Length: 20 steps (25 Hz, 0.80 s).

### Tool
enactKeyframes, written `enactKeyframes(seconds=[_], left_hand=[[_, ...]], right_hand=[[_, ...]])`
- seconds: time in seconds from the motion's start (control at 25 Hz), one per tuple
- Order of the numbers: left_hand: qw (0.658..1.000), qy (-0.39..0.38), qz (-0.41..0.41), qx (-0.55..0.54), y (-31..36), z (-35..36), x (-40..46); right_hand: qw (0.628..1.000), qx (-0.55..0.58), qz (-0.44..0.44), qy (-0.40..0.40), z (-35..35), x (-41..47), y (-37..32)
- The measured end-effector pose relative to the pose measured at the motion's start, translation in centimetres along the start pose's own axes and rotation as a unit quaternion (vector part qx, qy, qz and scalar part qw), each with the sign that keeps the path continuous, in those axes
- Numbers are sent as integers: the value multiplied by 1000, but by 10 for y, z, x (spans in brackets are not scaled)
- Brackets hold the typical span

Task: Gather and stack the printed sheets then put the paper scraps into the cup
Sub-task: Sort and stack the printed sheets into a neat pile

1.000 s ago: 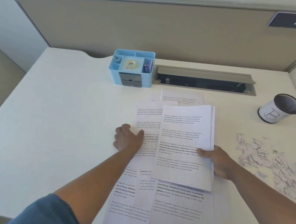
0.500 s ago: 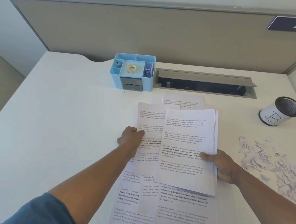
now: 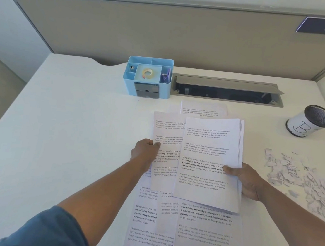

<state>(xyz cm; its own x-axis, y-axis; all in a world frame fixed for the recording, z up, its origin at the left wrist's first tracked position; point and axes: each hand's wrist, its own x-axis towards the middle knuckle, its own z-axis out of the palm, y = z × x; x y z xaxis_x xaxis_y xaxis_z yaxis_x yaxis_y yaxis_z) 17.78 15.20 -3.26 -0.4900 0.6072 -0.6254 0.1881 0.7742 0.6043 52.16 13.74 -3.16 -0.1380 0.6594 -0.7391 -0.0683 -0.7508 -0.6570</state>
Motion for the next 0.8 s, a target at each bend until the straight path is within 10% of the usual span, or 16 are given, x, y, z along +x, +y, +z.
enactKeyframes(seconds=[0.8], left_hand=[[998,-46,45,-25,-7,-14,-1]], right_hand=[[1000,4,-8,23,7,-7,0]])
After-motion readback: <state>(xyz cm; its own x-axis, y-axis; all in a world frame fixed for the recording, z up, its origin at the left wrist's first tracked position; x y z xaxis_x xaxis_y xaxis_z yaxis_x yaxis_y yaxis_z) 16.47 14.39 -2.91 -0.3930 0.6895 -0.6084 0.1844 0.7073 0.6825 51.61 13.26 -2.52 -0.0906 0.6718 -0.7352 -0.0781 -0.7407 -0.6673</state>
